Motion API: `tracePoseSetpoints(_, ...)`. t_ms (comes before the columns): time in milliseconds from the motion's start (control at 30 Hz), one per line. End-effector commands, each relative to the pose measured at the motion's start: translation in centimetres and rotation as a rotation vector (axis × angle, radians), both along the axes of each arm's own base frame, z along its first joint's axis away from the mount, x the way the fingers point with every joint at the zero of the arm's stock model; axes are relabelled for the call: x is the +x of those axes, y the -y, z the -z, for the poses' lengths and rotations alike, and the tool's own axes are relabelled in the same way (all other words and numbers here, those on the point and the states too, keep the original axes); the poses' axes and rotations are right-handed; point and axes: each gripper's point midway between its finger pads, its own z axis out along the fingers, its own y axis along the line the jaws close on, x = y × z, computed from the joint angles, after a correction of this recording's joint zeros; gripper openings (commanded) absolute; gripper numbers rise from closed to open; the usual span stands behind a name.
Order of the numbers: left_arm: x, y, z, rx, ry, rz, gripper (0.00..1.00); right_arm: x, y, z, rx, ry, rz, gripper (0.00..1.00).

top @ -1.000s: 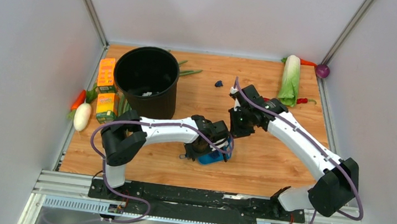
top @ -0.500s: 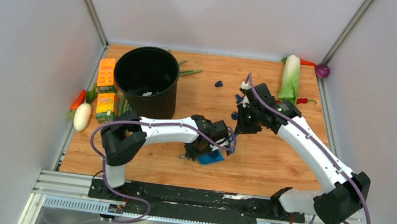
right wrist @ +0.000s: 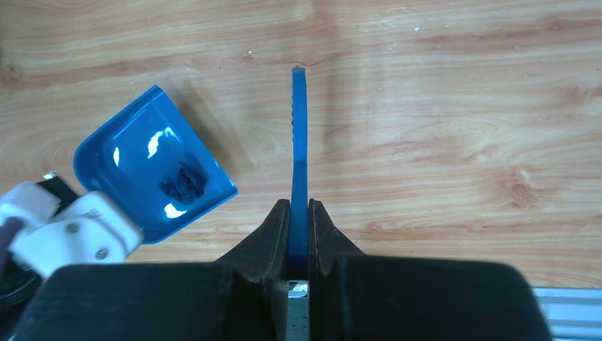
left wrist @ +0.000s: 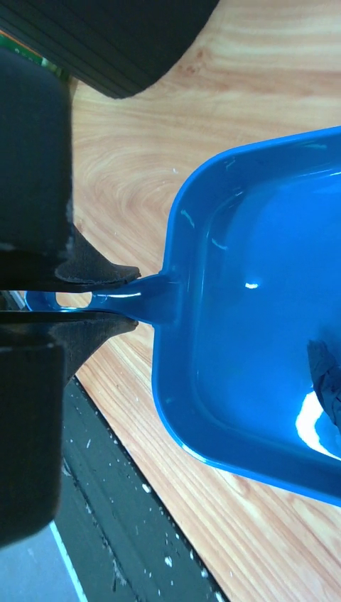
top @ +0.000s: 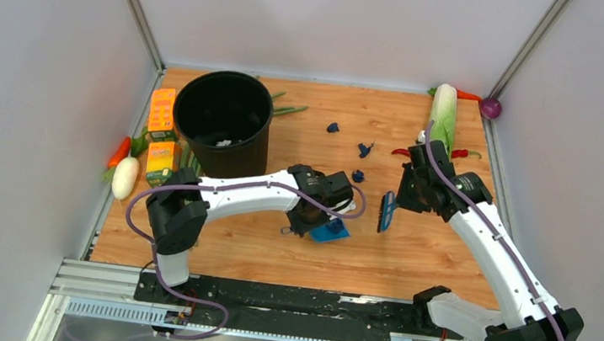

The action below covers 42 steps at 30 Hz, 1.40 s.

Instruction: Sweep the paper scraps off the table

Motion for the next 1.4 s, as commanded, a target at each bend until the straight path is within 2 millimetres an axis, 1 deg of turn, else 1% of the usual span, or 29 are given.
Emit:
tracePoseSetpoints(0, 0.5, 1.0, -4.2, -0.089, 0.057, -0.025, 0.0, -0.4, 1.1, -0.4, 0.004, 0.026, 0.076, 0.0)
tracePoseSetpoints(133, 0.9, 1.6, -6.0, -0.122, 0.074, -0.038, 0.0, -0.6, 1.2, -0.4, 0.005, 0.028, 0.081, 0.0)
tracePoseSetpoints(333, 1.0, 1.9, -8.3, -0.161, 0.092, -0.062, 0.0, -0.8, 1.6, -0.6, 0.002, 0.037, 0.1, 0.0)
tracePoseSetpoints(533, 0.8, 1.5, -9.3, -0.173, 0.099, -0.089, 0.0, -1.2, 1.3, -0.3, 0.022, 0.025, 0.094, 0.0)
tracePoseSetpoints(633, 1.0, 1.6, -10.4, -0.205, 0.121, -0.119, 0.0, -1.4, 1.3, -0.4, 0.035, 0.032, 0.099, 0.0)
tracePoseSetpoints(867, 2.5, 1.5, -13.1, -0.283, 0.232, -0.205, 0.0, -1.8, 1.2, 0.1, 0.05, 0.031, 0.097, 0.0)
tracePoseSetpoints(1067, 3.4, 0.7, -14.6, -0.289, 0.296, -0.285, 0.0, -1.8, 1.2, 0.2, 0.048, 0.035, 0.089, 0.0)
tracePoseSetpoints(1200, 4.3, 0.3, -16.1, -0.309, 0.361, -0.345, 0.0, -1.6, 1.1, 0.4, 0.046, 0.033, 0.081, 0.0)
tracePoseSetpoints(1233, 4.7, 0.4, -16.6, -0.319, 0.371, -0.356, 0.0, -1.6, 1.1, 0.4, 0.043, 0.032, 0.078, 0.0)
tracePoseSetpoints(1267, 4.7, 0.1, -16.6, -0.308, 0.372, -0.365, 0.0, -1.6, 1.1, 0.4, 0.044, 0.034, 0.078, 0.0)
tracePoseSetpoints(1300, 5.2, 0.3, -16.8, -0.31, 0.368, -0.389, 0.0, -1.5, 1.1, 0.4, 0.044, 0.037, 0.077, 0.0)
tracePoseSetpoints(1333, 5.2, 0.3, -17.1, -0.313, 0.354, -0.397, 0.0, -1.5, 1.0, 0.4, 0.044, 0.037, 0.074, 0.0)
tracePoseSetpoints(1367, 5.3, 0.1, -16.8, -0.297, 0.334, -0.408, 0.0, -1.5, 1.0, 0.5, 0.044, 0.034, 0.073, 0.0)
